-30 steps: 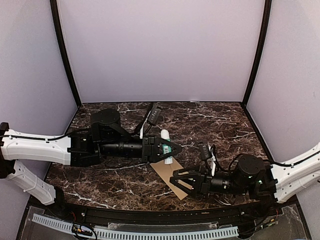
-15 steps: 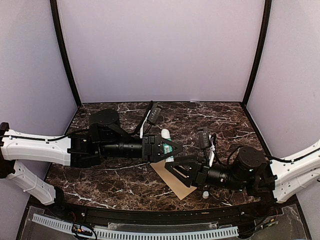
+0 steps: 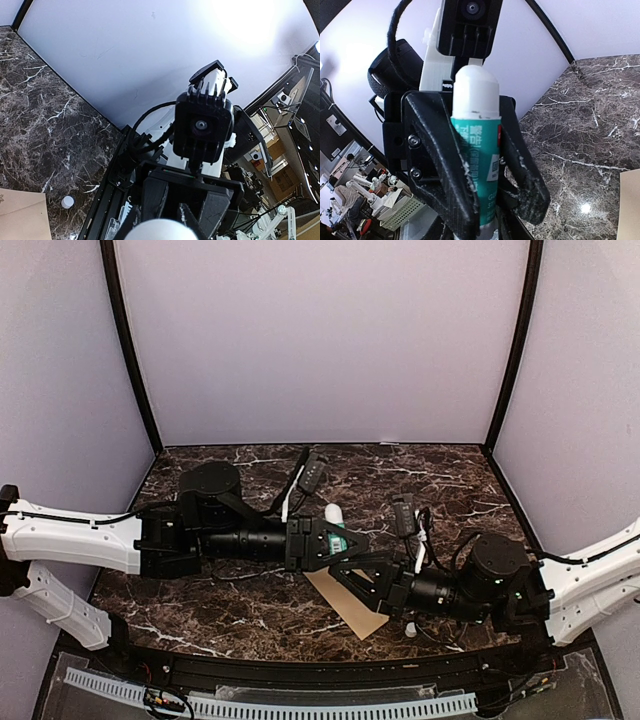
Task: Place the letter into the envelope and seal it
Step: Screw the solid glue.
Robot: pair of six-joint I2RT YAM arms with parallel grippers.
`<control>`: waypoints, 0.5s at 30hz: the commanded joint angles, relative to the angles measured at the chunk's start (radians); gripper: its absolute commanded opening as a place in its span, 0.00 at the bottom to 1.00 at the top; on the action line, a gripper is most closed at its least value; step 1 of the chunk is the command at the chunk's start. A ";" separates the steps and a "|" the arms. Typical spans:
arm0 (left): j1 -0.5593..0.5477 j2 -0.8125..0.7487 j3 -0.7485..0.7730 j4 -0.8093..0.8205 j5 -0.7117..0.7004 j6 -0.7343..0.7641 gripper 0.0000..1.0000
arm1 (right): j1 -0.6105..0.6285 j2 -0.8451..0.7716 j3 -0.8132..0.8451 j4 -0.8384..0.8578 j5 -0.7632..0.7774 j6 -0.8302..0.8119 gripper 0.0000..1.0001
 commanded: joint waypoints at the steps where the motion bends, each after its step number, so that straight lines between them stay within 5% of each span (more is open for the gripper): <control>1: -0.022 -0.020 -0.010 0.004 0.011 0.002 0.01 | 0.003 0.018 0.037 -0.001 0.036 -0.004 0.23; 8: -0.026 -0.022 -0.007 -0.013 0.001 -0.003 0.12 | 0.002 0.010 0.013 0.033 0.067 0.012 0.08; 12: -0.027 -0.043 -0.015 -0.030 -0.037 -0.008 0.47 | 0.002 0.000 -0.001 0.033 0.085 0.021 0.07; 15: -0.027 -0.060 -0.025 -0.030 -0.051 -0.019 0.60 | 0.003 -0.005 -0.004 0.023 0.100 0.029 0.06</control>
